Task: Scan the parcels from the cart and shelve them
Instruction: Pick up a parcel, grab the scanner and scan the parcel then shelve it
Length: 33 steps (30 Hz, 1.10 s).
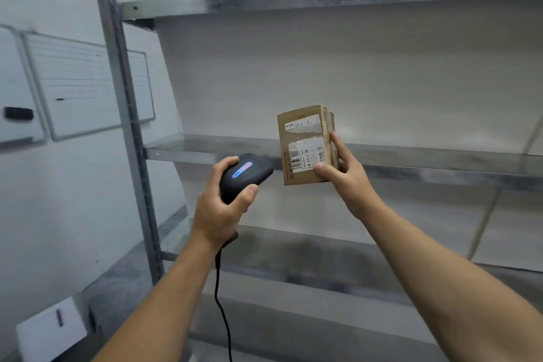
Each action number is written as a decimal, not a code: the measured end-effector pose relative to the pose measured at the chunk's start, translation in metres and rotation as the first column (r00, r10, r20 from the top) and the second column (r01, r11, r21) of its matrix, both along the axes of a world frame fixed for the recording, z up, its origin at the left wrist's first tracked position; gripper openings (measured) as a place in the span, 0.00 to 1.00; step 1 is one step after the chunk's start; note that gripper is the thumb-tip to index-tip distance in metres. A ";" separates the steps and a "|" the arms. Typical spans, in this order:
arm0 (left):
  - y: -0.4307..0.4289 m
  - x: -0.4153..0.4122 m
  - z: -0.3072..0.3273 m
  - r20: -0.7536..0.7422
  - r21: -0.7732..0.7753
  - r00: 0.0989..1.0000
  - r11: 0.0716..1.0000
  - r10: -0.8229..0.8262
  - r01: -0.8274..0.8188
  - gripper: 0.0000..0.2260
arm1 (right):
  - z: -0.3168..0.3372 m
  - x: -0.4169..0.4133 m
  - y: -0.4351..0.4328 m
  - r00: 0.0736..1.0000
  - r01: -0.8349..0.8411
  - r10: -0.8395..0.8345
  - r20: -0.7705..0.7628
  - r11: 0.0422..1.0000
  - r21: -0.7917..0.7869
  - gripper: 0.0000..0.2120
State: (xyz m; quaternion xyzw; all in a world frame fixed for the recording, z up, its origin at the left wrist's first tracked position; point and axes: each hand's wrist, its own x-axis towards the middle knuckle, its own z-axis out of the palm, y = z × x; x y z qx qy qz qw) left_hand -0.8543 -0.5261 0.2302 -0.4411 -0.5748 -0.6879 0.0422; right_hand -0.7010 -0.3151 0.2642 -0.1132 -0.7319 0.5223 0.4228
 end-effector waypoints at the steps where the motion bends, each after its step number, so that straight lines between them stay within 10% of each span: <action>1: -0.007 -0.016 0.001 0.019 0.007 1.000 1.000 -0.001 0.001 0.24 | 0.001 -0.018 -0.007 1.000 -0.004 0.004 -0.014 1.000 -0.002 0.37; 33: -0.019 -0.238 0.015 0.246 0.056 0.895 0.916 0.372 -0.396 0.24 | 0.035 -0.320 -0.018 0.990 -0.135 0.137 -0.012 0.985 0.111 0.49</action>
